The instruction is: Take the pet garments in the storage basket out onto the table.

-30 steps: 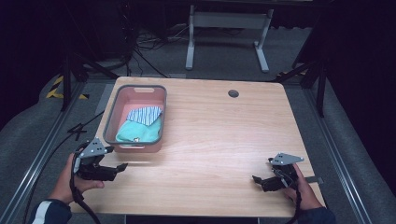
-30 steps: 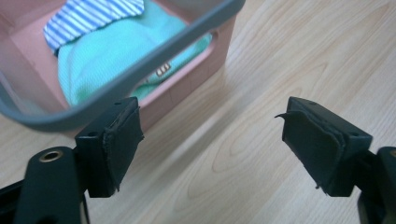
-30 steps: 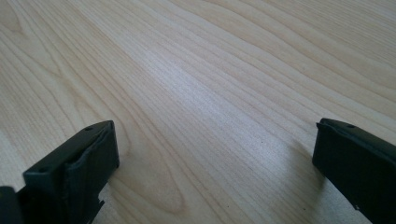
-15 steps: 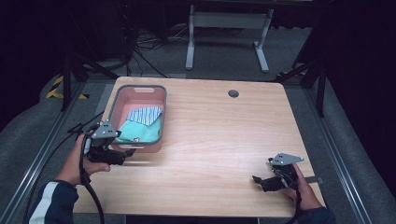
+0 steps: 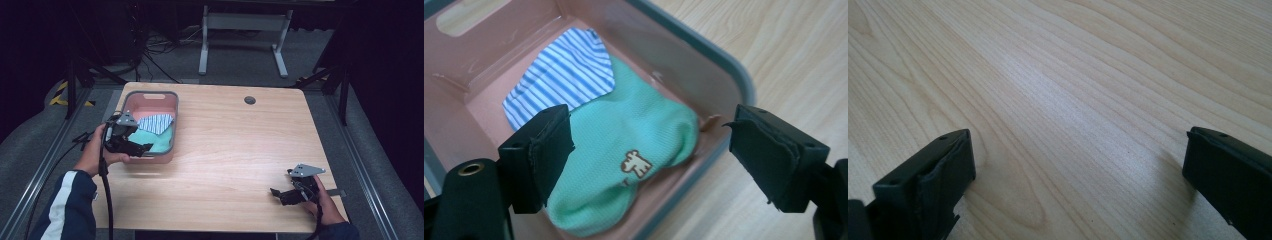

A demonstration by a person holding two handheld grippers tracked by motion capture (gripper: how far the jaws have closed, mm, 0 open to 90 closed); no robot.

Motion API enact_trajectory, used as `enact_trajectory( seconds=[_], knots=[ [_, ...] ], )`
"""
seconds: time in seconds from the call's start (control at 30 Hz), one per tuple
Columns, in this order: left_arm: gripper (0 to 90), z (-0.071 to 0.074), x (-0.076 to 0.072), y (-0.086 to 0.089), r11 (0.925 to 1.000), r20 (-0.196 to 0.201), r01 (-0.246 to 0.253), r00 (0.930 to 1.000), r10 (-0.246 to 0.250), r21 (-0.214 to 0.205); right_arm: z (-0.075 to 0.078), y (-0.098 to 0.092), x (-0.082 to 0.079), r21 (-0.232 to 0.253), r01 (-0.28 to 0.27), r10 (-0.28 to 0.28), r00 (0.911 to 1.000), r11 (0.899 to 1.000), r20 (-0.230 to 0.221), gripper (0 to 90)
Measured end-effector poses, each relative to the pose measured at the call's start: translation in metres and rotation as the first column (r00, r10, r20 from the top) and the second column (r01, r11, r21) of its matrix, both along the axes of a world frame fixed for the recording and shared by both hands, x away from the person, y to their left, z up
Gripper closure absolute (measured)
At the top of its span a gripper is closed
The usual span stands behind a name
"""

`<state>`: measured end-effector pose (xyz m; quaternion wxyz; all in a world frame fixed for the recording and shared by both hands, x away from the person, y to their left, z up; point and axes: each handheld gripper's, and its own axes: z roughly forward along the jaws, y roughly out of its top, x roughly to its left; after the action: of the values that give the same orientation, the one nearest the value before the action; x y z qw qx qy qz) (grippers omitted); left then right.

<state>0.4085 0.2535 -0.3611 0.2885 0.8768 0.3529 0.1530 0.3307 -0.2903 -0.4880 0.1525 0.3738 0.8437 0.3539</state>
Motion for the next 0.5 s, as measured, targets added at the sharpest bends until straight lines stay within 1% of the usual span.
enact_trajectory(
  seconds=[0.03, 0.07, 0.13, 0.2, 0.27, 0.33, 0.37, 0.43, 0.47, 0.5],
  knots=[
    [17.8, -0.004, 0.008, -0.002, 0.9999, -0.025, -0.002, 0.9997, 0.003, 0.015, 0.000, 0.000, 0.000, 0.000, 0.000, 0.000, 1.0000, 1.000, 0.000, 0.6],
    [17.8, -0.007, 0.013, -0.004, 0.9998, -0.044, -0.010, 0.9990, 0.011, 0.018, 0.000, 0.000, 0.000, 0.000, 0.000, 0.000, 1.0000, 1.000, 0.000, 0.6],
    [17.8, -0.011, 0.022, -0.007, 0.9987, -0.062, -0.011, 0.9980, 0.014, 0.049, 0.000, 0.000, 0.000, 0.000, 0.000, 0.000, 1.0000, 1.000, 0.000, 0.6],
    [17.8, -0.016, 0.032, -0.011, 0.9980, -0.088, -0.020, 0.9958, 0.025, 0.061, 0.000, 0.000, 0.000, 0.000, 0.000, 0.000, 1.0000, 1.000, 0.000, 0.6],
    [17.9, -0.019, 0.039, -0.015, 0.9955, -0.096, -0.020, 0.9950, 0.029, 0.093, 0.000, 0.000, 0.000, 0.000, 0.000, 0.000, 1.0000, 1.000, 0.000, 0.6],
    [17.9, -0.023, 0.046, -0.019, 0.9936, -0.122, -0.016, 0.9920, 0.030, 0.112, 0.000, 0.000, 0.000, 0.000, 0.000, 0.000, 1.0000, 1.000, 0.000, 0.6],
    [18.1, -0.024, 0.049, -0.021, 0.9917, -0.130, -0.016, 0.9910, 0.032, 0.127, 0.000, 0.000, 0.000, 0.000, 0.000, 0.000, 1.0000, 1.000, 0.000, 0.6],
    [18.0, -0.028, 0.056, -0.023, 0.9897, -0.144, -0.018, 0.9888, 0.039, 0.142, 0.000, 0.000, 0.000, 0.000, 0.000, 0.000, 1.0000, 1.000, 0.001, 0.6],
    [18.0, -0.030, 0.060, -0.024, 0.9865, -0.155, -0.019, 0.9868, 0.045, 0.163, 0.000, 0.000, 0.000, 0.000, 0.000, 0.000, 1.0000, 1.000, 0.000, 0.6],
    [18.2, -0.030, 0.060, -0.024, 0.9865, -0.155, -0.019, 0.9868, 0.045, 0.163, 0.000, 0.000, 0.000, 0.000, 0.000, 0.000, 1.0000, 1.000, 0.000, 0.6]
  ],
)
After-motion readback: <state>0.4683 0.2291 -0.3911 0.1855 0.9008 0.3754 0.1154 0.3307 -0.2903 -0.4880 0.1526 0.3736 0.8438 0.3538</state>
